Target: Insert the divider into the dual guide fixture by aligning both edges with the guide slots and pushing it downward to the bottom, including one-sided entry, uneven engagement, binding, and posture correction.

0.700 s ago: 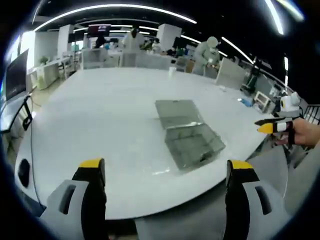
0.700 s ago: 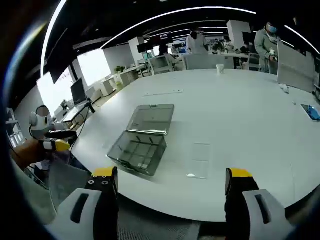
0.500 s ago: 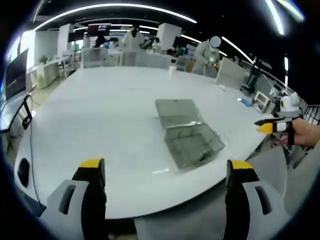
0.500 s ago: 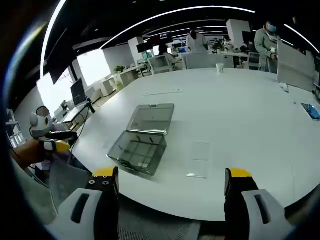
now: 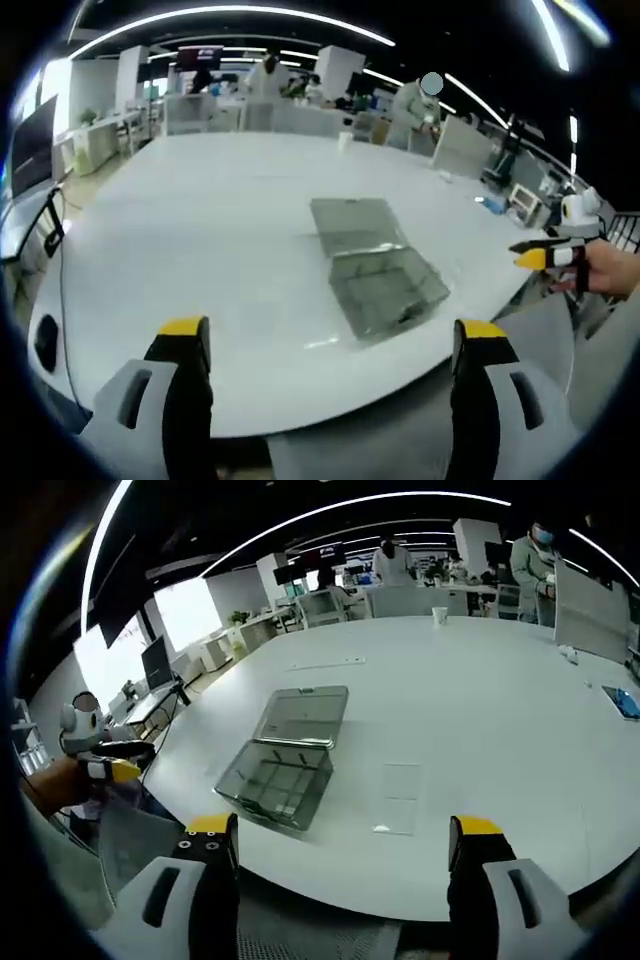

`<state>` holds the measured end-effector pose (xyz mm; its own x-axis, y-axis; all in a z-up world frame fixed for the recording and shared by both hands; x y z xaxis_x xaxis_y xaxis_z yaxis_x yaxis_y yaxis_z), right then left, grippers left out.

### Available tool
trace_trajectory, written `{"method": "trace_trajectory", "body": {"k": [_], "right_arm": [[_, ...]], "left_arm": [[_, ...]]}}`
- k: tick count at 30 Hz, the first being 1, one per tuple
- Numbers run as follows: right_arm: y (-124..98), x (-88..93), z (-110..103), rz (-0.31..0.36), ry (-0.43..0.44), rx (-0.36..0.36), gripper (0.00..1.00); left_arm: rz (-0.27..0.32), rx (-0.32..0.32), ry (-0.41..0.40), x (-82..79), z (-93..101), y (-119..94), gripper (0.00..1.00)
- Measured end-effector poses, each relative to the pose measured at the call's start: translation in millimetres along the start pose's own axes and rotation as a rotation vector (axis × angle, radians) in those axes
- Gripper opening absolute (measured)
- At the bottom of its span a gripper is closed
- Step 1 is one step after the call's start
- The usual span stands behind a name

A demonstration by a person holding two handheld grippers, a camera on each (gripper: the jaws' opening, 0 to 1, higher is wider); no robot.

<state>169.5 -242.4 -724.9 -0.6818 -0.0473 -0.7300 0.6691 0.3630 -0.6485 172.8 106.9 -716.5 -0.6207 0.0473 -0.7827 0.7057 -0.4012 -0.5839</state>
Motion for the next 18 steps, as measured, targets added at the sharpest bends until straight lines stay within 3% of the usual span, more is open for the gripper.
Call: {"method": "trace_trajectory", "body": {"k": [18], "right_arm": [[-0.9, -1.0, -1.0, 0.008, 0.005, -0.008, 0.84]], "left_arm": [[-0.006, -0.007, -0.006, 1.3, 0.1, 0.4, 0.99]]}}
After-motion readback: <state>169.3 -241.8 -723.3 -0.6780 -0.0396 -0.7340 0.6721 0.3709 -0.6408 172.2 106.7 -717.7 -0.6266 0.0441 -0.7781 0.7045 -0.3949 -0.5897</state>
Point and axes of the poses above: the point that each gripper's makers call its tool centre point, and the gripper's own axes: y roughly forward along the fingers, z roughly to its right, x roughly out of its underside, the point moved 3 cm from there along -y, roughly backward along the fingers, and after that the axes turned 3 degrees about -z, right-handed, at the moved point
